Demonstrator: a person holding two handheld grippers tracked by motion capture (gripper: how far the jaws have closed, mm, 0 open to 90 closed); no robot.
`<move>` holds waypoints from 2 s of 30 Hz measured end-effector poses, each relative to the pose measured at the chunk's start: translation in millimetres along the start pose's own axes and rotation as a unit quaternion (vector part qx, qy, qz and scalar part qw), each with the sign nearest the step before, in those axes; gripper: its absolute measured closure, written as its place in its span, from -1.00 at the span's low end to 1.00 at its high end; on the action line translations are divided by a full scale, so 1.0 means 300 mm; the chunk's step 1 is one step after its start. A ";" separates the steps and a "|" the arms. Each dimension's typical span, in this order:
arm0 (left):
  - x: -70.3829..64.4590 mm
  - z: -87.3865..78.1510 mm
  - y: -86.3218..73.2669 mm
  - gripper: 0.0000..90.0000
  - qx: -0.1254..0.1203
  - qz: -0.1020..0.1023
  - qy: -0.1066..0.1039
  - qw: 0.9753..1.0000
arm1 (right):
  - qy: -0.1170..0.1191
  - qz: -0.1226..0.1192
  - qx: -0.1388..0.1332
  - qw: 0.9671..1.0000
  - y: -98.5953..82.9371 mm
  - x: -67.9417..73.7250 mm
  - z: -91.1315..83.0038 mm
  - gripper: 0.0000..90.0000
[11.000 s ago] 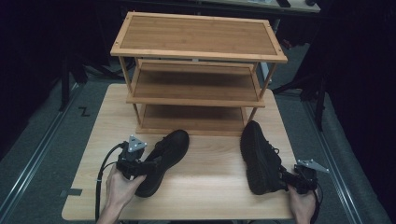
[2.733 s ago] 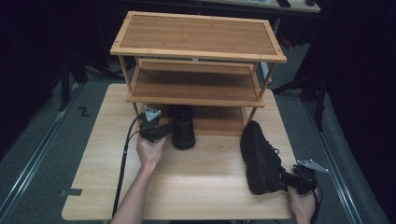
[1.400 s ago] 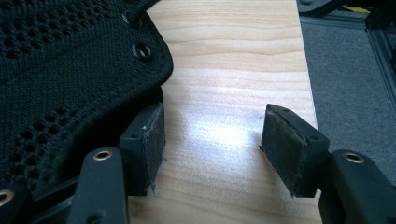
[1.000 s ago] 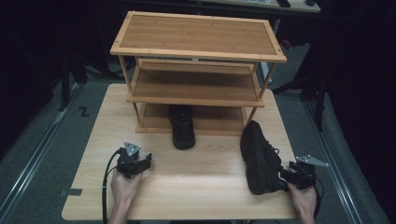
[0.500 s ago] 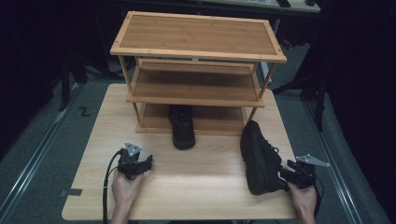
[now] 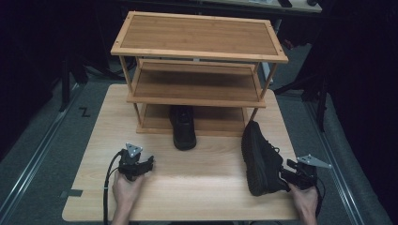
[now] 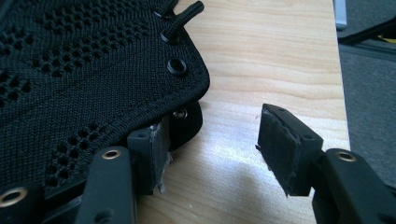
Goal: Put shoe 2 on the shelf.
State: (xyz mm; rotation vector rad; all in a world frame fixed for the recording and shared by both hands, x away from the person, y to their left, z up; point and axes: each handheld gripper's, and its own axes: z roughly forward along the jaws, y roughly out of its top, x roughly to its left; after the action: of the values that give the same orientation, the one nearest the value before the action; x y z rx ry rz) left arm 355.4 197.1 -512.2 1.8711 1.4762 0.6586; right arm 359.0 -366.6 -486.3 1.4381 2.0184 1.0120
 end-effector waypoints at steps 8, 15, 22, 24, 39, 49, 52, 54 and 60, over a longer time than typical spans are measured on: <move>0.000 0.000 0.000 -0.27 0.000 0.000 0.000 1.000 | 0.015 -0.014 -0.017 1.000 0.032 0.022 -0.021 -0.03; 0.000 0.000 0.000 -0.27 0.001 0.000 0.000 1.000 | 0.032 -0.025 -0.022 0.999 0.060 0.045 -0.017 -0.03; 0.000 0.000 0.000 -0.27 0.001 0.001 -0.001 1.000 | 0.045 -0.026 -0.028 0.998 0.078 0.064 -0.015 -0.03; 0.000 0.000 0.000 -0.27 0.001 0.001 -0.001 1.000 | 0.048 -0.028 -0.031 0.998 0.085 0.073 -0.017 -0.03; -0.001 0.000 0.000 -0.27 0.000 0.000 0.000 1.000 | 0.058 -0.045 -0.031 0.997 0.126 0.118 -0.017 -0.04; -0.001 0.000 0.000 -0.28 0.001 0.000 -0.001 1.000 | 0.055 -0.061 -0.026 0.996 0.153 0.161 -0.022 -0.03; -0.001 0.000 0.000 -0.28 0.001 0.000 -0.001 1.000 | 0.055 -0.068 -0.028 0.996 0.161 0.173 -0.018 -0.02; -0.001 0.000 0.000 -0.28 0.001 0.001 -0.001 1.000 | 0.057 -0.069 -0.030 0.996 0.162 0.178 -0.014 -0.02; -0.001 0.000 0.000 -0.28 0.000 0.000 -0.001 1.000 | 0.052 -0.074 -0.026 0.996 0.170 0.194 -0.015 0.00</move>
State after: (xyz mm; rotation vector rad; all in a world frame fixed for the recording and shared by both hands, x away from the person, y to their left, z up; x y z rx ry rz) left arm 355.3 196.8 -512.2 1.8722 1.4746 0.6556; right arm 366.2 -304.1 -440.9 1.2125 2.1197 1.0880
